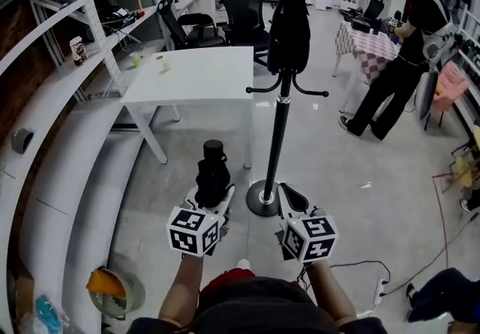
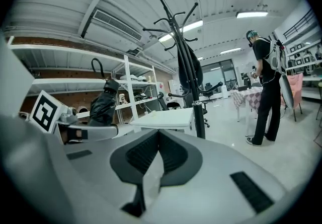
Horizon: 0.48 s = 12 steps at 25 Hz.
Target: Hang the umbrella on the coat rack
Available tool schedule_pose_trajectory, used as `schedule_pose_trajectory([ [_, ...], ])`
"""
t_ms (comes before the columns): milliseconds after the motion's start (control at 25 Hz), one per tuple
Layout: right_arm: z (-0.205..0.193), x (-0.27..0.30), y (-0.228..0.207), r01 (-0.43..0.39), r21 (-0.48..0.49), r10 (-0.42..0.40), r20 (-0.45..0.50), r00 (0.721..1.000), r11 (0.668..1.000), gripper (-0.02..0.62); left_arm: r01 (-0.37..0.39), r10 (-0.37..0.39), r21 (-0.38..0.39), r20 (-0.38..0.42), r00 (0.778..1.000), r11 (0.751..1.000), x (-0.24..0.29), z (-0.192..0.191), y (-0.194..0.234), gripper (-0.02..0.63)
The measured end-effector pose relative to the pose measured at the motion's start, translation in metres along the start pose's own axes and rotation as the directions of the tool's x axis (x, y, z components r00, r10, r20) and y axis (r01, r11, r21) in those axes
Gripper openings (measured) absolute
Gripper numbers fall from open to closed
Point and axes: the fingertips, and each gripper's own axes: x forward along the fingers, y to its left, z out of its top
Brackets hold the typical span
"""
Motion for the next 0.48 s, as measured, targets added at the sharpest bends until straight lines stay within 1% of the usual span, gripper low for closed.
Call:
schedule_pose_trajectory([
  [80,0.003,0.01,0.003,0.012,-0.011,-0.012,-0.001,1.0,1.0,0.018,-0.003,0.003,0.018,-0.003,1.0,1.0,0.005,0.002,0.013,0.16],
  [240,0.007,0.026,0.01,0.025,-0.017,-0.025,-0.003,1.0,1.0,0.018,0.001,-0.001,0.012,0.012,1.0,1.0,0.012,0.01,0.038,0.16],
  [480,0.01,0.04,0.019,0.033,-0.028,-0.034,-0.01,0.999,0.999,0.018,0.007,-0.008,0.021,0.027,1.0,1.0,0.019,0.024,0.058,0.16],
])
